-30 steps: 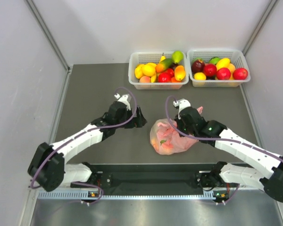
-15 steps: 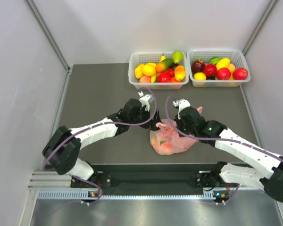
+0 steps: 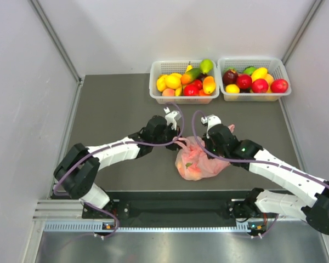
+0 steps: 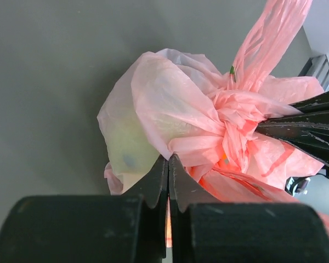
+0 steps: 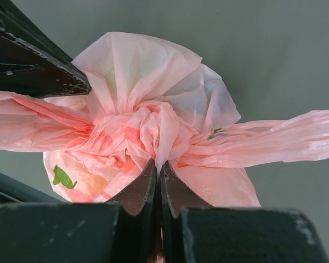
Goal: Untie the knot of the plastic bag and take out the fruit
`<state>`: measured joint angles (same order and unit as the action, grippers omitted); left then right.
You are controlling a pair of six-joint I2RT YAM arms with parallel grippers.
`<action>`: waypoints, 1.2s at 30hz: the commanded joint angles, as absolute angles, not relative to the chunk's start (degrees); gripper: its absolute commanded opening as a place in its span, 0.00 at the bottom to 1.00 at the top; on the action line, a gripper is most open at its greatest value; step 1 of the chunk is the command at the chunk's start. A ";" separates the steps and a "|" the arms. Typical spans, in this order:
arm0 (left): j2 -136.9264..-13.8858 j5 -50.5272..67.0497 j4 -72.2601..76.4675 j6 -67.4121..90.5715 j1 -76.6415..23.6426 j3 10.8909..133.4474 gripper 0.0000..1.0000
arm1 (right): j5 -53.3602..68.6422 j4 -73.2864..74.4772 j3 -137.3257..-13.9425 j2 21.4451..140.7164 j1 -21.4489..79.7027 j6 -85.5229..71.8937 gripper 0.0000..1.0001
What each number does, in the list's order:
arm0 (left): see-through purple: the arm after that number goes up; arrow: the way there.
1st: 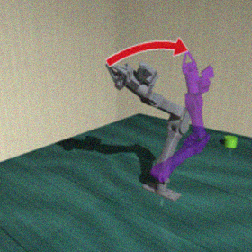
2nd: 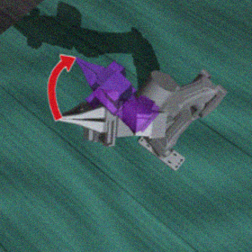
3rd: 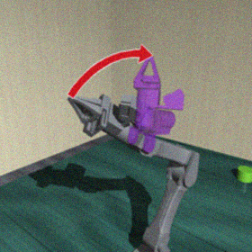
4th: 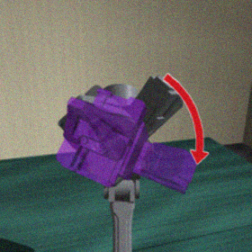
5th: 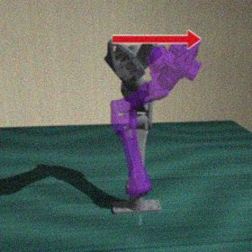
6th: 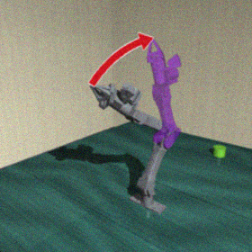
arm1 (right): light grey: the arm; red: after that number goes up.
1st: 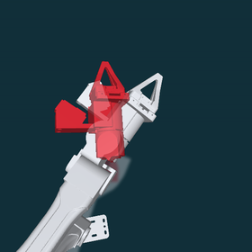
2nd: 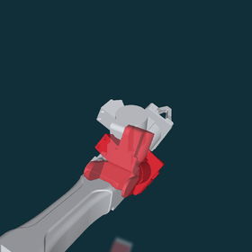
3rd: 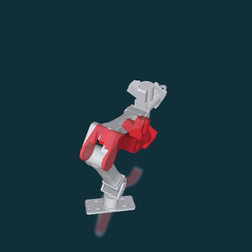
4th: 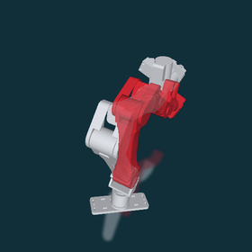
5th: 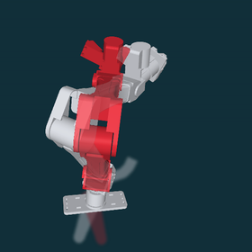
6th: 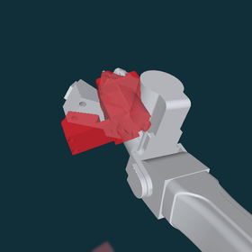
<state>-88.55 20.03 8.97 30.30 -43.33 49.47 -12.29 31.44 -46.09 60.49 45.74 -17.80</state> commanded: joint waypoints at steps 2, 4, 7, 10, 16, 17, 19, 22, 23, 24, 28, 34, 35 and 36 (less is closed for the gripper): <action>-83.33 16.89 10.82 29.45 -43.33 48.78 0.00 | -17.90 30.06 -47.02 60.64 46.49 -20.38 0.00; -81.66 10.57 6.71 27.52 -43.24 48.69 0.00 | -21.08 30.93 -47.37 60.73 46.50 -22.58 0.00; -77.35 1.36 2.13 25.84 -42.37 48.08 0.00 | -27.94 33.74 -47.99 60.91 46.49 -26.62 0.00; -71.48 -3.16 0.53 25.31 -38.86 46.33 0.00 | -31.37 35.24 -47.90 60.56 46.14 -29.87 0.00; -65.49 -5.18 -2.19 25.31 -33.24 43.07 0.00 | -37.00 40.51 -47.99 61.61 44.21 -37.34 0.00; -64.87 -6.40 -2.63 25.66 -32.70 42.63 0.00 | -37.70 41.56 -48.25 61.96 43.08 -39.53 0.01; -62.94 -8.25 -3.25 27.24 -31.47 41.67 0.00 | -38.23 44.89 -48.34 63.19 42.02 -41.39 0.03; -60.39 -9.76 -3.17 28.74 -30.68 39.82 0.00 | -39.46 48.33 -48.60 63.72 40.96 -44.38 0.10; -59.77 -10.10 -2.99 29.09 -30.67 39.38 0.00 | -39.55 48.77 -48.60 63.55 40.87 -44.99 0.14; -59.16 -10.63 -3.34 29.44 -30.67 38.50 0.00 | -39.46 48.95 -48.69 63.28 40.87 -45.09 0.19; -56.52 -12.48 -3.69 30.23 -30.50 36.83 0.00 | -38.41 49.83 -50.00 60.30 40.96 -44.65 0.41; -55.99 -9.67 -3.52 30.24 -30.41 36.65 0.00 | -23.97 42.56 -52.38 52.83 41.74 -28.71 0.87; -56.07 -9.32 -3.43 30.23 -30.41 36.82 0.00 | -21.47 39.67 -52.47 52.13 41.92 -26.91 0.91; -56.34 -8.79 -3.25 30.23 -30.41 36.91 0.00 | -19.53 38.86 -52.73 51.86 42.10 -25.24 0.93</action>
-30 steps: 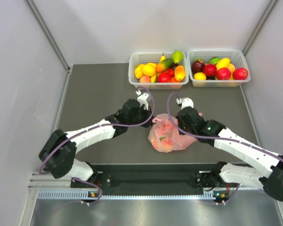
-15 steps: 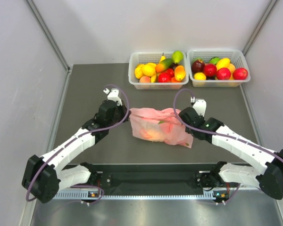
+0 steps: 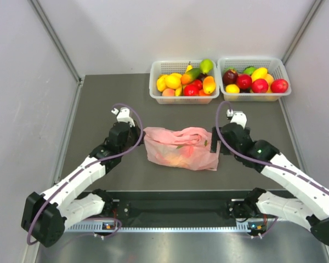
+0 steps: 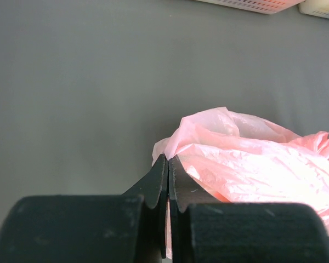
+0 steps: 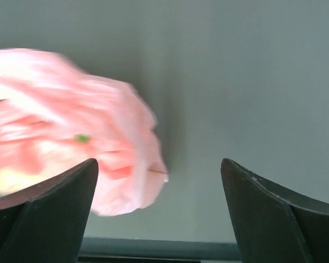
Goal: Untie the knot of the plastic bag and take out the fruit
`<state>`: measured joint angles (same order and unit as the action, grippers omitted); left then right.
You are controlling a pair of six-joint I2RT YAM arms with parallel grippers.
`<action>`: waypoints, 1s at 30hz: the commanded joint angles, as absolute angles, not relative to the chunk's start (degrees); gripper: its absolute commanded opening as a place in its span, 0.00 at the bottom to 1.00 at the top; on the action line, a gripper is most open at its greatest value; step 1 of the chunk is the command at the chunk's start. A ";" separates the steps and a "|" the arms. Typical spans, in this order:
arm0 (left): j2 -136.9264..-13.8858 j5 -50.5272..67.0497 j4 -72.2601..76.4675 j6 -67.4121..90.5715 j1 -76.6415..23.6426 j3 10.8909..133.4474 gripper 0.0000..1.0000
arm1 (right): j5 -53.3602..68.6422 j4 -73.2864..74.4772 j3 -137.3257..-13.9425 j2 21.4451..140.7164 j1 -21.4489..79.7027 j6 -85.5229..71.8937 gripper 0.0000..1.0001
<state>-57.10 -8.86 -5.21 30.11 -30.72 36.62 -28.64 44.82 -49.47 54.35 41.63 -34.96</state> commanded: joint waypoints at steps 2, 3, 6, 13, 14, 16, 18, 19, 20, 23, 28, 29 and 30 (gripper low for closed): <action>-56.60 -8.44 -3.16 30.23 -30.41 37.09 0.00 | -16.71 38.41 -54.40 52.90 43.06 -20.84 0.97; -56.78 -8.35 -3.08 30.15 -30.41 37.44 0.00 | -16.61 38.50 -55.01 54.48 43.59 -19.79 0.98; -56.78 -8.00 -3.34 30.06 -30.41 37.88 0.00 | -17.13 37.36 -56.95 57.73 45.35 -17.06 1.00; -56.60 -6.24 -3.25 30.06 -30.41 38.23 0.00 | -20.90 28.94 -58.09 66.00 45.44 -14.41 1.00; -56.60 -6.07 -3.25 30.15 -30.41 38.23 0.00 | -21.79 27.96 -58.18 66.88 45.53 -14.41 1.00; -56.43 -5.63 -3.25 30.23 -30.41 38.23 0.00 | -22.67 25.94 -59.06 70.04 45.44 -14.15 1.00; -56.43 -5.45 -3.16 30.23 -30.41 38.15 0.00 | -23.55 24.79 -59.76 72.58 45.44 -14.67 1.00; -56.43 -5.45 -3.08 30.23 -30.41 38.14 0.00 | -27.47 24.61 -60.20 73.29 45.44 -16.77 1.00; -56.34 -5.36 -3.25 30.32 -30.41 38.06 0.00 | -30.55 25.91 -60.64 74.17 45.44 -18.35 1.00; -55.81 -6.15 -3.78 30.32 -30.41 37.97 0.00 | -42.26 34.06 -64.15 78.47 44.21 -27.23 0.92; -54.41 -8.87 -5.44 29.62 -30.24 37.97 0.00 | -46.05 38.23 -61.97 75.34 40.70 -35.49 0.66; -54.32 -9.14 -5.62 29.45 -30.15 37.97 0.00 | -45.88 38.32 -61.09 74.63 40.08 -36.12 0.64; -54.14 -9.49 -5.80 29.44 -30.06 37.88 0.00 | -45.27 38.06 -59.60 73.84 39.30 -36.30 0.63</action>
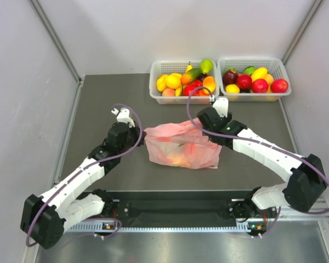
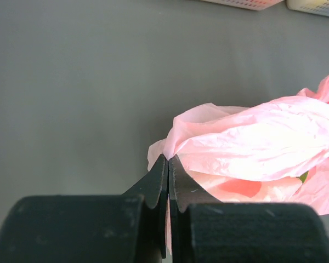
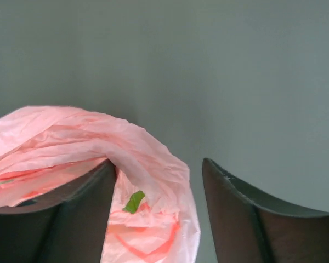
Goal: Untie the knot of the plastic bag and take out the fruit
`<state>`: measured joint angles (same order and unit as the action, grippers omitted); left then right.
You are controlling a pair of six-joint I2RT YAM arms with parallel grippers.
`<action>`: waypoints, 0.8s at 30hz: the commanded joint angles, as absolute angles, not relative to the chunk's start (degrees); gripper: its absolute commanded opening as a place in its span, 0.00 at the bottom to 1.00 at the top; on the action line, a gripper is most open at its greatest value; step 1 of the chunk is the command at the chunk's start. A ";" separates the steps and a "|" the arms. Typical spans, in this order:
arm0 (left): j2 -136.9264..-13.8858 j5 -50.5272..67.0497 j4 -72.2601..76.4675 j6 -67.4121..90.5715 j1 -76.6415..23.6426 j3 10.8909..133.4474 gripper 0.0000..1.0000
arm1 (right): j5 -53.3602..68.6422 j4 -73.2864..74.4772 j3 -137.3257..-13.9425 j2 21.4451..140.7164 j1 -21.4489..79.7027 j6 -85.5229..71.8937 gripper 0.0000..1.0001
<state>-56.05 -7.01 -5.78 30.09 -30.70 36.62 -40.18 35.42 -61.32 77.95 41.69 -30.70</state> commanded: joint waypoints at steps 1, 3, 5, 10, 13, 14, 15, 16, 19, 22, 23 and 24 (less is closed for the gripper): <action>-53.97 -9.67 -5.80 29.36 -29.88 37.79 0.00 | -44.13 37.80 -58.89 73.22 38.07 -36.12 0.59; -53.88 -9.93 -5.80 29.36 -29.53 37.71 0.00 | -43.51 37.79 -57.31 71.64 36.92 -36.04 0.56; -53.79 -10.98 -6.24 29.53 -29.18 38.05 0.00 | -42.89 38.41 -56.34 70.49 35.69 -36.30 0.51; -52.82 -12.83 -7.03 30.23 -28.13 38.06 0.00 | -39.64 39.02 -51.77 63.55 31.91 -37.79 0.48; -52.73 -12.40 -6.25 30.76 -27.51 38.06 0.00 | -32.91 35.52 -49.49 60.13 30.94 -35.00 0.30; -52.82 -12.04 -5.72 30.85 -27.42 38.14 0.00 | -30.87 34.03 -48.79 59.16 30.76 -34.02 0.22; -53.26 -11.17 -5.36 30.76 -27.33 38.32 0.00 | -28.33 30.10 -47.56 57.58 30.59 -32.80 0.16; -53.52 -10.90 -5.19 30.94 -27.33 38.49 0.00 | -25.08 28.84 -47.11 56.87 30.59 -31.04 0.10; -54.58 -10.28 -3.87 30.85 -27.25 39.46 0.00 | -19.81 25.24 -47.72 55.55 30.59 -28.67 0.00; -56.86 -10.46 -1.24 30.06 -26.81 42.52 0.00 | -14.87 21.45 -50.18 56.24 30.06 -25.67 0.00; -58.61 -10.46 -0.53 29.80 -26.20 43.58 0.00 | -14.59 21.27 -51.40 57.99 29.97 -25.14 0.00; -59.58 -10.46 -0.09 29.27 -25.84 44.64 0.00 | -14.42 20.75 -54.46 59.05 29.71 -23.66 0.00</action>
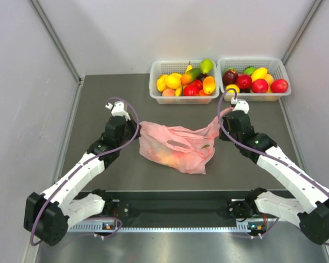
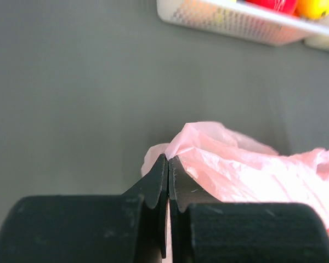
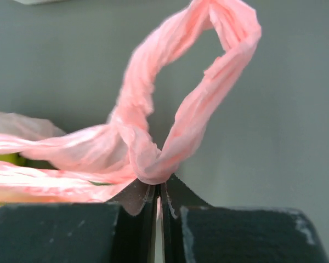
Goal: Untie the knot of the plastic bag and take out the fruit
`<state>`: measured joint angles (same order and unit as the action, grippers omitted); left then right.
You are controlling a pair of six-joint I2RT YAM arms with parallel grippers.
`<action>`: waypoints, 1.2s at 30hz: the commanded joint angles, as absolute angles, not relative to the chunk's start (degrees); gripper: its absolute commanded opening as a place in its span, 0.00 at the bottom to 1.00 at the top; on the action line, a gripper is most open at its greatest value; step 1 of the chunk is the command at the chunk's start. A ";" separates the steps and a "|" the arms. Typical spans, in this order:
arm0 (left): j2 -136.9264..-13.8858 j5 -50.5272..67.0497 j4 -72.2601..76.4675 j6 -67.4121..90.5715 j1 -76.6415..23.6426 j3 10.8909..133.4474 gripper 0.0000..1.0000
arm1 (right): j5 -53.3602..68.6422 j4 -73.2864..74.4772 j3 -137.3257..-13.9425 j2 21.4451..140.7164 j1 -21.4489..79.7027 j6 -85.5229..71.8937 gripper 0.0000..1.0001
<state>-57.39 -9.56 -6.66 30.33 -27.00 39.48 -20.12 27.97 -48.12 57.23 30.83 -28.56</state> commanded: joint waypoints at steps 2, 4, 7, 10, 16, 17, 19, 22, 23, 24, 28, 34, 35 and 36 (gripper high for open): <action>-62.56 -10.81 3.50 28.74 -24.36 48.05 0.00 | -14.50 20.57 -59.64 62.99 29.36 -21.63 0.00; -64.50 -11.95 6.05 28.56 -23.21 49.91 0.00 | -14.41 19.96 -63.09 65.73 28.83 -20.23 0.00; -67.84 -13.27 12.55 28.74 -20.57 50.89 0.00 | -14.50 18.81 -68.72 70.30 28.30 -17.76 0.00; -69.61 -14.59 18.36 29.35 -18.81 48.53 0.00 | -13.71 18.46 -72.24 73.47 27.86 -16.88 0.00; -65.32 -11.61 22.94 33.04 -18.46 35.11 0.00 | -10.47 16.26 -65.05 71.90 27.86 -16.00 0.00; -64.61 -10.64 23.11 33.83 -18.46 32.89 0.00 | -9.94 16.09 -63.56 70.94 27.86 -15.91 0.00; -61.37 -6.70 23.99 36.47 -18.54 25.54 0.00 | -7.58 15.65 -58.64 69.97 27.86 -16.26 0.00; -53.74 -3.62 26.72 39.98 -19.94 15.87 0.00 | -4.93 14.86 -51.87 67.33 27.95 -17.22 0.00; -51.35 -3.17 25.67 40.25 -20.30 14.25 0.00 | -4.66 14.85 -48.98 65.93 27.95 -17.84 0.00; -48.81 -2.99 23.75 41.04 -20.65 12.93 0.00 | -4.57 14.77 -47.82 65.14 27.95 -18.10 0.00; -34.85 2.08 12.41 42.45 -21.97 11.42 0.00 | -5.45 15.82 -44.39 61.97 27.95 -18.90 0.00; -24.10 11.77 -1.55 45.53 -24.16 13.44 0.06 | -6.24 16.43 -42.63 59.77 28.04 -19.07 0.00; -23.39 11.86 -3.15 45.27 -24.52 14.14 0.21 | -6.50 16.70 -42.45 59.68 28.04 -18.90 0.00; -22.25 11.87 -6.56 45.09 -24.70 15.89 0.32 | -6.50 16.70 -42.36 59.50 28.04 -18.90 0.00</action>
<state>-24.58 7.62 2.31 43.68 -23.94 11.66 -6.15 18.26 -42.74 60.77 28.36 -18.26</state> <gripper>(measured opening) 0.265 0.007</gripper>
